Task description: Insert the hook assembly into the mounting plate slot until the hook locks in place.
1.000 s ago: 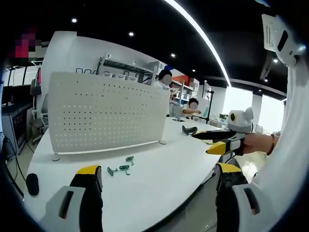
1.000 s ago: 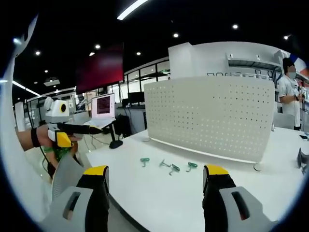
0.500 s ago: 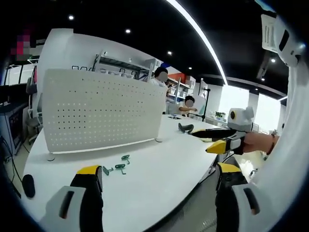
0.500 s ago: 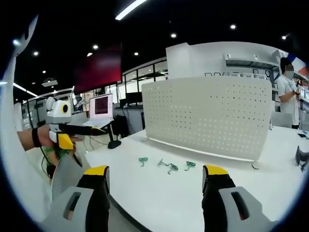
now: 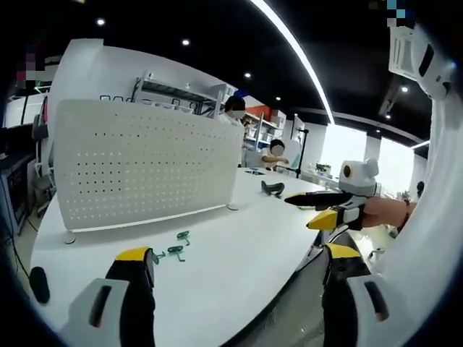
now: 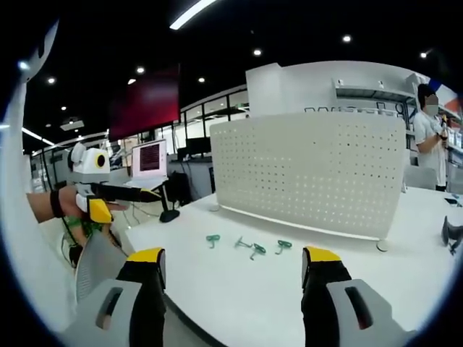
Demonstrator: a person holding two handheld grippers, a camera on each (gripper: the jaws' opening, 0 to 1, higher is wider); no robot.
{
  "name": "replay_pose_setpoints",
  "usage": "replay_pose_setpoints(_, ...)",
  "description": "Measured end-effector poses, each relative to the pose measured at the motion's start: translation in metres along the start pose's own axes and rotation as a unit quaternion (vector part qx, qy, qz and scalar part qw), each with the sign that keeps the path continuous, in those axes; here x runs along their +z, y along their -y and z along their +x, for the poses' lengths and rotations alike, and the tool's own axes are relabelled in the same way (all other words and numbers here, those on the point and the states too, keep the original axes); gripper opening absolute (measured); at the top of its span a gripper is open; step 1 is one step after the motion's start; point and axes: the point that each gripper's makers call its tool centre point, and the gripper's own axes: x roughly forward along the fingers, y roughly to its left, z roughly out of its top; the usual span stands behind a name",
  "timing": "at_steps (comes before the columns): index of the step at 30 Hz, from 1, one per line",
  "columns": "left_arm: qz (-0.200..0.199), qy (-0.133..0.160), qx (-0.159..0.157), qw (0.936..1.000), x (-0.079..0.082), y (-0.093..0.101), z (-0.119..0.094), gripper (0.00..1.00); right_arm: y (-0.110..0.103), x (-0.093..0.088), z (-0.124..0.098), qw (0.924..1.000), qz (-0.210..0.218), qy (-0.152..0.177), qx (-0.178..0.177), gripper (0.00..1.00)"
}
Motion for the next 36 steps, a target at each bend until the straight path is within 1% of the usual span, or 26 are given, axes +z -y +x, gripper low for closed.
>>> replay_pose_setpoints(11, -0.006, 0.010, -0.004, 0.9999, -0.002, -0.014, -0.012, 0.97, -0.019, 0.006, 0.013, 1.0000, -0.006, 0.002, -0.005, 0.77)
replay_pose_setpoints(17, -0.009, 0.005, -0.017, 0.9998, -0.006, -0.025, -0.020, 0.96, -0.028, 0.004, 0.020, 0.9998, -0.003, 0.000, -0.019, 0.77)
replay_pose_setpoints(23, -0.011, 0.002, -0.026, 0.9996, -0.010, -0.039, -0.030, 0.96, -0.039, 0.006, 0.031, 0.9995, -0.006, -0.001, -0.030, 0.77)
replay_pose_setpoints(28, -0.012, -0.005, -0.036, 0.9993, -0.013, -0.045, -0.030, 0.95, -0.046, 0.008, 0.036, 0.9994, -0.008, -0.002, -0.033, 0.77)
replay_pose_setpoints(30, -0.021, -0.005, -0.035, 0.9991, -0.013, -0.049, -0.028, 0.95, -0.047, 0.008, 0.037, 0.9995, -0.006, -0.002, -0.032, 0.77)
replay_pose_setpoints(32, -0.029, -0.001, -0.036, 0.9989, -0.013, -0.051, -0.024, 0.95, -0.048, 0.007, 0.038, 0.9995, -0.006, -0.006, -0.031, 0.77)
replay_pose_setpoints(36, -0.030, -0.006, -0.034, 0.9989, -0.015, -0.052, -0.017, 0.94, -0.045, 0.005, 0.037, 0.9996, -0.008, -0.010, -0.026, 0.77)
